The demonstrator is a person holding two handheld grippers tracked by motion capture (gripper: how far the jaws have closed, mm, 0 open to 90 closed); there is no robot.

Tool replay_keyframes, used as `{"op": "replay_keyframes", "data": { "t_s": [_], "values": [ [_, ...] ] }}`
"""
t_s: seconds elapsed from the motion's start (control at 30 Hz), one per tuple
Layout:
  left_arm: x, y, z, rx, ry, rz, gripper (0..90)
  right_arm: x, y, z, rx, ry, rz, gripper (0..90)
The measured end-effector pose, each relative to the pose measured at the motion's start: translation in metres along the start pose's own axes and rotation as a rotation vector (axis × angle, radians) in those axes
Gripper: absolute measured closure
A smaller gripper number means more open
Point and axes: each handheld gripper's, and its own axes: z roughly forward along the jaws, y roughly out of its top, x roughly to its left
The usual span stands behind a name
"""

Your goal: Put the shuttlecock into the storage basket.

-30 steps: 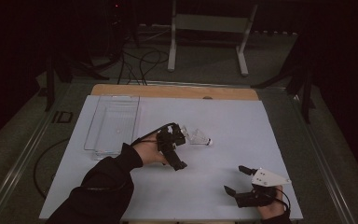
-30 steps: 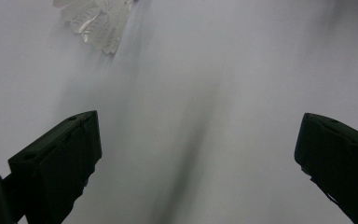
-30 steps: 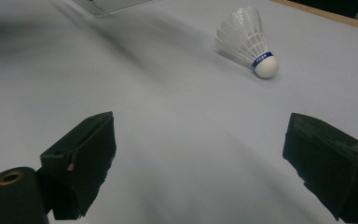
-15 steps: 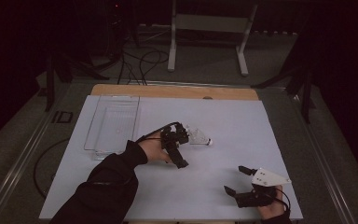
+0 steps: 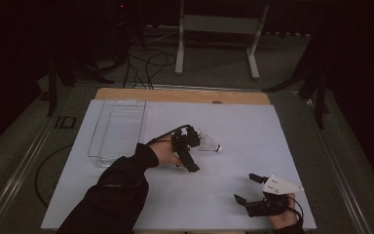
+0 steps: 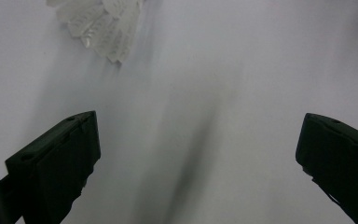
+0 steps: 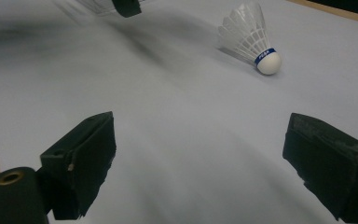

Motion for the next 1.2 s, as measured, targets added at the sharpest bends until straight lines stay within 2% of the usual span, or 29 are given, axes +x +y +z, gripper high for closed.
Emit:
{"op": "replay_keyframes", "data": {
  "t_s": [0.13, 0.33, 0.53, 0.73, 0.93, 1.07, 1.13, 1.2],
  "values": [
    [0.004, 0.005, 0.001, -0.008, 0.0, 0.004, 0.4, 0.0, 0.0, 0.0, -0.001, -0.001, 0.001, 9.4],
    [0.005, 0.011, 0.003, -0.007, -0.009, 0.037, 0.5, 0.0, 0.0, 0.0, -0.002, 0.001, 0.005, 9.4],
    [0.011, 0.015, 0.009, 0.009, -0.006, 0.026, 0.5, 0.0, 0.0, -0.001, -0.003, 0.004, 0.007, 9.4],
    [0.017, 0.017, 0.018, 0.002, -0.028, 0.018, 0.5, 0.0, 0.0, -0.002, -0.007, 0.002, 0.006, 9.4],
    [0.022, 0.02, 0.021, -0.005, -0.023, 0.004, 0.6, -0.001, 0.0, -0.003, -0.008, 0.001, 0.008, 9.4],
    [0.027, 0.022, 0.024, 0.011, -0.017, 0.001, 0.9, 0.0, 0.0, -0.003, -0.01, 0.003, 0.006, 9.4],
    [0.03, 0.024, 0.025, 0.004, -0.012, -0.018, 1.0, 0.0, 0.0, -0.003, -0.009, 0.003, 0.009, 9.4],
    [0.032, 0.026, 0.027, 0.002, -0.017, -0.019, 0.9, 0.0, -0.001, -0.003, -0.008, 0.004, 0.015, 9.4]
  ]
}}
